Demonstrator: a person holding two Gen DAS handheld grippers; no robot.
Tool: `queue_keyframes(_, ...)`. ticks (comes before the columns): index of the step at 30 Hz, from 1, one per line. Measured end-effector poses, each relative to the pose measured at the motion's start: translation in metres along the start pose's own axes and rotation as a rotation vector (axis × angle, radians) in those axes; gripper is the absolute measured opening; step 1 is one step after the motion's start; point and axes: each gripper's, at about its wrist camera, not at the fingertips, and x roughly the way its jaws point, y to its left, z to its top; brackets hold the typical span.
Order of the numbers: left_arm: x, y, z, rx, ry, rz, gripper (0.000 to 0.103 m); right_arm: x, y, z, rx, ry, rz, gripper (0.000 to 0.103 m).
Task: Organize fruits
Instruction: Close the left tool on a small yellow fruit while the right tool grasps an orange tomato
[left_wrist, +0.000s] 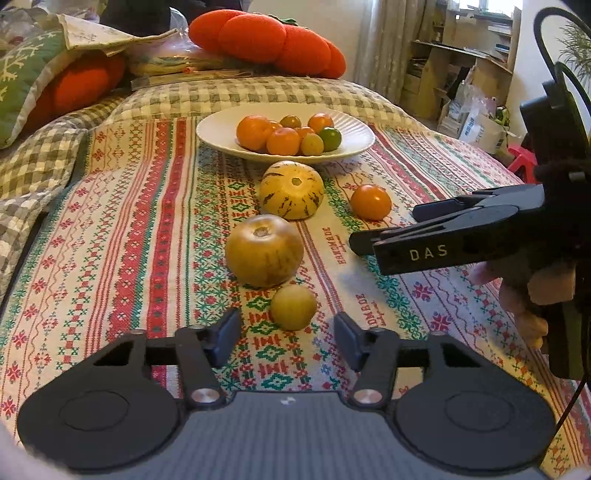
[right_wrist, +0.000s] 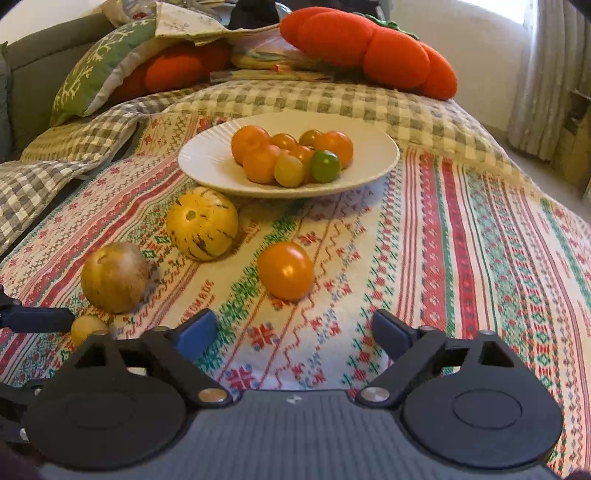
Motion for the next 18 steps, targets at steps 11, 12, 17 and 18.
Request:
queue_keyframes(11,-0.001,0.001,0.001,-0.007,-0.007,0.0,0.012,0.007,0.011,0.01,-0.056,-0.032,-0.008,0.052)
queue_keyframes(12,-0.001,0.001,0.001,-0.008,-0.007,0.0,0.01,0.007,0.011,0.01,-0.059,-0.034,-0.008,0.048)
queue_keyframes(17,-0.002,0.0,0.001,-0.004,-0.01,-0.006,0.007,0.008,0.016,0.012,-0.071,-0.045,-0.015,0.036)
queue_keyframes(18,-0.002,0.0,0.001,-0.006,-0.01,-0.009,0.006,0.008,0.016,0.012,-0.07,-0.045,-0.014,0.031)
